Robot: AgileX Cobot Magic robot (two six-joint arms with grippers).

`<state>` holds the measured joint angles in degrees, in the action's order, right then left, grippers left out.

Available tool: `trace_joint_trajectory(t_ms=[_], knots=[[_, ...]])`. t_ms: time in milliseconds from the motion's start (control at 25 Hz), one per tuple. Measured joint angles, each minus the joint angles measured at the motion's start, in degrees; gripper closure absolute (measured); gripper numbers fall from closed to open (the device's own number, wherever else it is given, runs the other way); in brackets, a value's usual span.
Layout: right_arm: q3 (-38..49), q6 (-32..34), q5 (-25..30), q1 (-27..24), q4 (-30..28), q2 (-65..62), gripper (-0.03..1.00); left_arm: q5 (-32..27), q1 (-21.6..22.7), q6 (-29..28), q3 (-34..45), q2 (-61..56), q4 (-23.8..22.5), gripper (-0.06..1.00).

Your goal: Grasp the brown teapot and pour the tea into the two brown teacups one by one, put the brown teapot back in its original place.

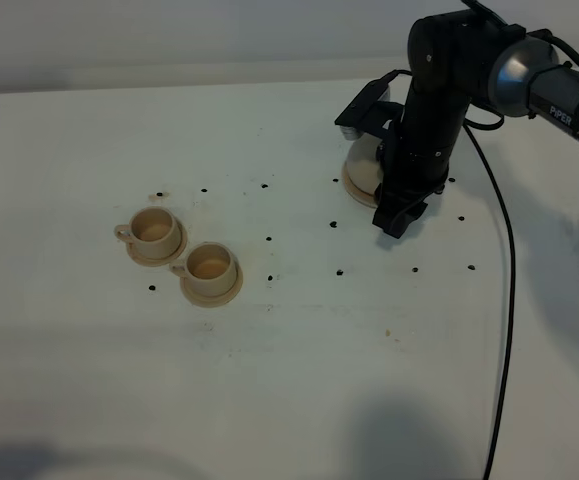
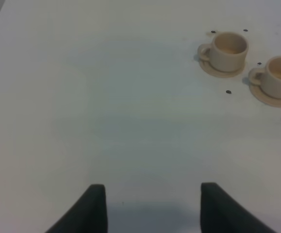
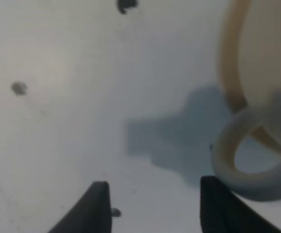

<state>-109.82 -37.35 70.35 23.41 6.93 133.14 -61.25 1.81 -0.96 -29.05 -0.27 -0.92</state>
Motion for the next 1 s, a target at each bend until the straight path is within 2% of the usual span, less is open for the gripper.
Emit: trace_joint_trajectory(t_ms=[280,600,760,1000], knots=[[0.0,1.45,0.0,-0.23,0.6,0.0,0.56,0.0,0.0,0.0,0.0,0.0,0.0,0.53],[0.0,6.9,-0.1,-1.36,-3.93,-0.07,0.56,0.0,0.0,0.0,0.0,0.0,0.0,0.53],[0.0,12.67,-0.14,-1.94,-4.44,-1.06,0.56,0.0,0.0,0.0,0.0,0.0,0.0,0.53],[-1.03,25.58,-0.22,-1.99,-3.78,-3.38,0.56,0.0,0.0,0.0,0.0,0.0,0.0,0.53]])
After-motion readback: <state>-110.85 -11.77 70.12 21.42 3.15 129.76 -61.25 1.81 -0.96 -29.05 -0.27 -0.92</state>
